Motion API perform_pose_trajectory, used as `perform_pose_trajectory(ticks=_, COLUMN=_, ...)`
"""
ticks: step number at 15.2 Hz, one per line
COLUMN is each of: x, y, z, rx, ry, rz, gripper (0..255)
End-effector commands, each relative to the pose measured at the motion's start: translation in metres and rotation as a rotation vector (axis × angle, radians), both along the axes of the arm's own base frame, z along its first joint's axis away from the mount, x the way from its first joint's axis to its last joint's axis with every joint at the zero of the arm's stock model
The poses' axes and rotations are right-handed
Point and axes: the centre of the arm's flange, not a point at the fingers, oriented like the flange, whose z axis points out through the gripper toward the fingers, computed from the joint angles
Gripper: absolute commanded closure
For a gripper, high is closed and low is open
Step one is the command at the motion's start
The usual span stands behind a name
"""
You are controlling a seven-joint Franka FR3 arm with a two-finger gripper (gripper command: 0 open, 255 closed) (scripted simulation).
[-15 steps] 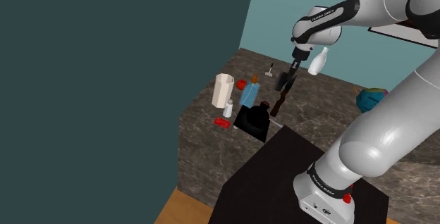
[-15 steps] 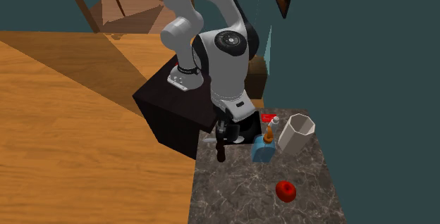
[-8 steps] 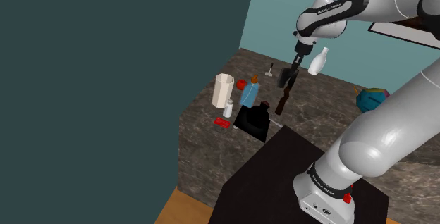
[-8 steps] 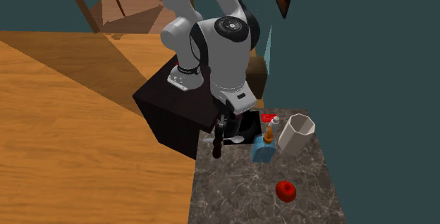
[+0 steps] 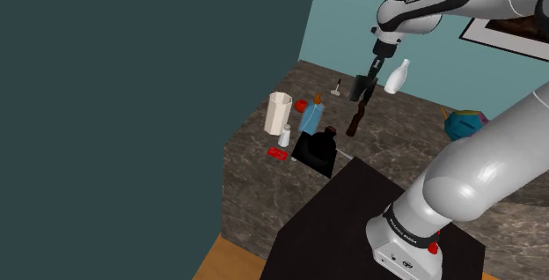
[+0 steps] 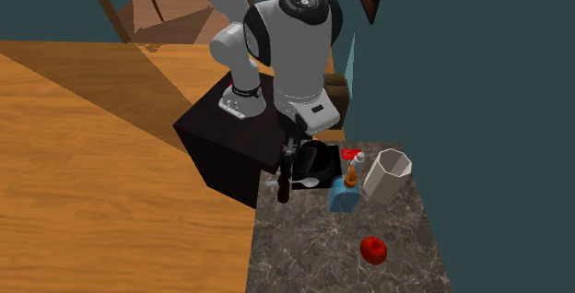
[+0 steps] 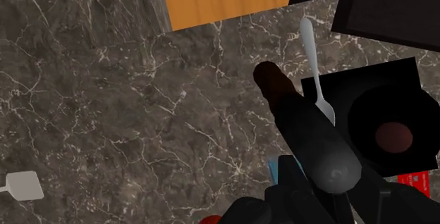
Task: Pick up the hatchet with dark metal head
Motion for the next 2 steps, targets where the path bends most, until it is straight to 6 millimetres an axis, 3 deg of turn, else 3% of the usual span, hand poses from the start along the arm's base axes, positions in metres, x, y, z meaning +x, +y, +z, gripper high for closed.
perform_pose_trajectory(ticks=1, x=0.0003, y=0.0004, z=0.0057, rx=0.0, ry=0.0, rz=0.0, gripper=255)
perform_pose_trajectory(ticks=2, x=0.0003, y=0.0003, z=0.0057, rx=0.0, ry=0.0, rz=0.0, gripper=255)
